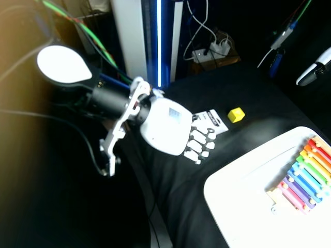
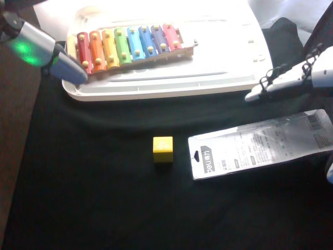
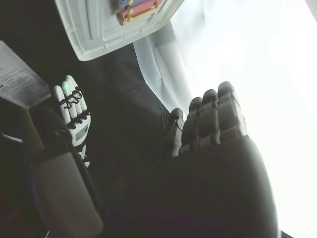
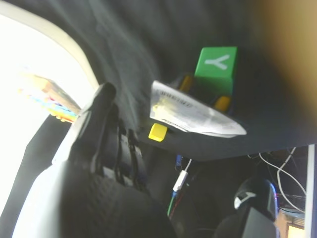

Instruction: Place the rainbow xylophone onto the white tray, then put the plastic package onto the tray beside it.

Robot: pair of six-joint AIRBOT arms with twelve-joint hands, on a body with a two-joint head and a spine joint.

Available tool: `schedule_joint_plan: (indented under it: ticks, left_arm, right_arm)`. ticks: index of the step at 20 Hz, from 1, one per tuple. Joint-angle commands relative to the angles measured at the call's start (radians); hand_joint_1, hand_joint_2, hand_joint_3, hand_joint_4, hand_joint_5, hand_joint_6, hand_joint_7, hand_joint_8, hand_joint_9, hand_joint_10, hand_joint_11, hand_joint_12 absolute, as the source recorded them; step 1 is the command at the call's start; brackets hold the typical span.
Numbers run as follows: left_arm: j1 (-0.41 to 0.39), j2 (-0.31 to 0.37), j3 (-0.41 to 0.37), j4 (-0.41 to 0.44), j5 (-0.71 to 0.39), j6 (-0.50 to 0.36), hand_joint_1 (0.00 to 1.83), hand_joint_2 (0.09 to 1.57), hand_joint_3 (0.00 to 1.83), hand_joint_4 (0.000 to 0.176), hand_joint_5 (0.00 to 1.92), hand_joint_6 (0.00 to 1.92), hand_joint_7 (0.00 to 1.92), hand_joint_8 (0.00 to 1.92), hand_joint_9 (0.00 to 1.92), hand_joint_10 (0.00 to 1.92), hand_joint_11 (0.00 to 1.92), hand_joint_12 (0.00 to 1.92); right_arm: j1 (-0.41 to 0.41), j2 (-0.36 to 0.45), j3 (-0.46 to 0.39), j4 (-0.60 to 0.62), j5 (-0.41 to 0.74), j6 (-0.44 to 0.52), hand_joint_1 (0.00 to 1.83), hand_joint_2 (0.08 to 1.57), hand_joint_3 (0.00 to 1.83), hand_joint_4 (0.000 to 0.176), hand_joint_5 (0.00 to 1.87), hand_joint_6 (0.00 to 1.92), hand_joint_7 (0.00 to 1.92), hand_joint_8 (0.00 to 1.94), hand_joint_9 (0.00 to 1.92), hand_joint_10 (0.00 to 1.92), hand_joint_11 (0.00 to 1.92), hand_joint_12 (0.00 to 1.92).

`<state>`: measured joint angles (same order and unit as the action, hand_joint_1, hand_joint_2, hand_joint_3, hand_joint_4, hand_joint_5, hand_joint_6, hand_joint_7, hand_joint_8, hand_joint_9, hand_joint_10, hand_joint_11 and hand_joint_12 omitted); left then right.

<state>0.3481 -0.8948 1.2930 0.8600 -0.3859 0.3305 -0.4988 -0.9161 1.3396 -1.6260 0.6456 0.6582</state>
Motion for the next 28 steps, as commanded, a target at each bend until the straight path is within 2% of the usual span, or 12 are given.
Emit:
schedule_joint_plan:
  ticks: [1, 3, 5, 7, 12, 13, 15, 18, 21, 22, 23, 28]
  left_arm:
    - [-0.009, 0.002, -0.002, -0.040, -0.069, 0.005, 0.86, 0.69, 0.00, 0.064, 0.00, 0.00, 0.04, 0.01, 0.02, 0.01, 0.00, 0.00]
    - [-0.004, 0.002, -0.002, -0.045, -0.069, 0.006, 0.86, 0.70, 0.00, 0.043, 0.00, 0.00, 0.03, 0.01, 0.02, 0.01, 0.00, 0.00]
    - [-0.003, 0.002, -0.003, -0.046, -0.069, 0.006, 0.87, 0.70, 0.00, 0.048, 0.00, 0.00, 0.02, 0.00, 0.01, 0.00, 0.00, 0.00]
    - [0.002, 0.002, -0.003, -0.050, -0.069, 0.006, 0.89, 0.69, 0.00, 0.027, 0.00, 0.00, 0.00, 0.00, 0.00, 0.00, 0.00, 0.00]
    - [0.014, -0.002, -0.003, -0.065, -0.074, 0.016, 0.91, 0.69, 0.00, 0.044, 0.00, 0.00, 0.00, 0.00, 0.00, 0.00, 0.00, 0.00]
    - [0.017, -0.003, -0.003, -0.068, -0.075, 0.018, 0.90, 0.69, 0.00, 0.069, 0.00, 0.00, 0.01, 0.00, 0.00, 0.00, 0.00, 0.00]
    - [0.023, -0.005, -0.003, -0.077, -0.079, 0.022, 0.88, 0.69, 0.00, 0.059, 0.00, 0.00, 0.02, 0.01, 0.00, 0.00, 0.00, 0.00]
    - [0.029, -0.009, -0.003, -0.086, -0.084, 0.031, 0.87, 0.69, 0.00, 0.072, 0.00, 0.00, 0.01, 0.00, 0.00, 0.00, 0.00, 0.00]
    - [0.031, -0.013, -0.003, -0.087, -0.086, 0.032, 0.84, 0.69, 0.00, 0.055, 0.00, 0.00, 0.00, 0.00, 0.01, 0.00, 0.00, 0.00]
    - [0.033, -0.014, -0.003, -0.087, -0.086, 0.032, 0.84, 0.69, 0.00, 0.056, 0.00, 0.00, 0.00, 0.00, 0.00, 0.00, 0.00, 0.00]
    - [0.037, -0.015, -0.003, -0.090, -0.087, 0.033, 0.85, 0.70, 0.00, 0.071, 0.00, 0.00, 0.00, 0.00, 0.00, 0.00, 0.00, 0.00]
    - [0.038, -0.017, -0.003, -0.109, -0.094, 0.050, 0.87, 0.69, 0.00, 0.059, 0.00, 0.00, 0.00, 0.00, 0.00, 0.00, 0.00, 0.00]
  right_arm:
    - [0.006, -0.001, -0.001, 0.053, 0.005, 0.006, 0.60, 0.52, 0.00, 0.000, 0.15, 0.00, 0.20, 0.01, 0.28, 0.01, 0.34, 0.21]
    - [-0.004, -0.001, -0.001, 0.054, 0.000, 0.006, 0.61, 0.52, 0.00, 0.000, 0.16, 0.01, 0.21, 0.01, 0.28, 0.01, 0.34, 0.21]
    - [-0.011, -0.001, -0.001, 0.055, -0.007, 0.006, 0.62, 0.52, 0.00, 0.000, 0.15, 0.00, 0.19, 0.00, 0.25, 0.00, 0.30, 0.19]
    - [-0.014, -0.001, 0.000, 0.055, -0.014, 0.006, 0.66, 0.54, 0.00, 0.000, 0.15, 0.00, 0.19, 0.00, 0.23, 0.00, 0.28, 0.17]
    - [-0.024, -0.010, 0.014, 0.055, -0.031, 0.006, 0.65, 0.56, 0.01, 0.000, 0.13, 0.00, 0.17, 0.00, 0.21, 0.00, 0.26, 0.13]
    - [-0.025, -0.013, 0.018, 0.055, -0.034, 0.006, 0.66, 0.56, 0.00, 0.000, 0.14, 0.00, 0.18, 0.00, 0.22, 0.00, 0.30, 0.11]
    - [-0.025, -0.019, 0.026, 0.055, -0.041, 0.006, 0.67, 0.56, 0.00, 0.000, 0.14, 0.00, 0.19, 0.00, 0.23, 0.00, 0.31, 0.10]
    - [-0.026, -0.025, 0.035, 0.054, -0.046, 0.006, 0.67, 0.57, 0.01, 0.000, 0.14, 0.00, 0.18, 0.00, 0.23, 0.01, 0.34, 0.11]
    - [-0.026, -0.028, 0.039, 0.051, -0.050, 0.006, 0.67, 0.57, 0.00, 0.000, 0.14, 0.00, 0.19, 0.01, 0.23, 0.01, 0.34, 0.10]
    - [-0.026, -0.030, 0.039, 0.045, -0.052, 0.006, 0.67, 0.57, 0.00, 0.000, 0.14, 0.00, 0.19, 0.01, 0.23, 0.00, 0.33, 0.10]
    - [-0.028, -0.033, 0.039, 0.038, -0.055, 0.006, 0.65, 0.57, 0.00, 0.000, 0.13, 0.00, 0.19, 0.01, 0.22, 0.00, 0.33, 0.09]
    - [-0.042, -0.041, 0.039, 0.018, -0.057, 0.006, 0.62, 0.58, 0.00, 0.000, 0.14, 0.01, 0.20, 0.01, 0.22, 0.00, 0.33, 0.08]
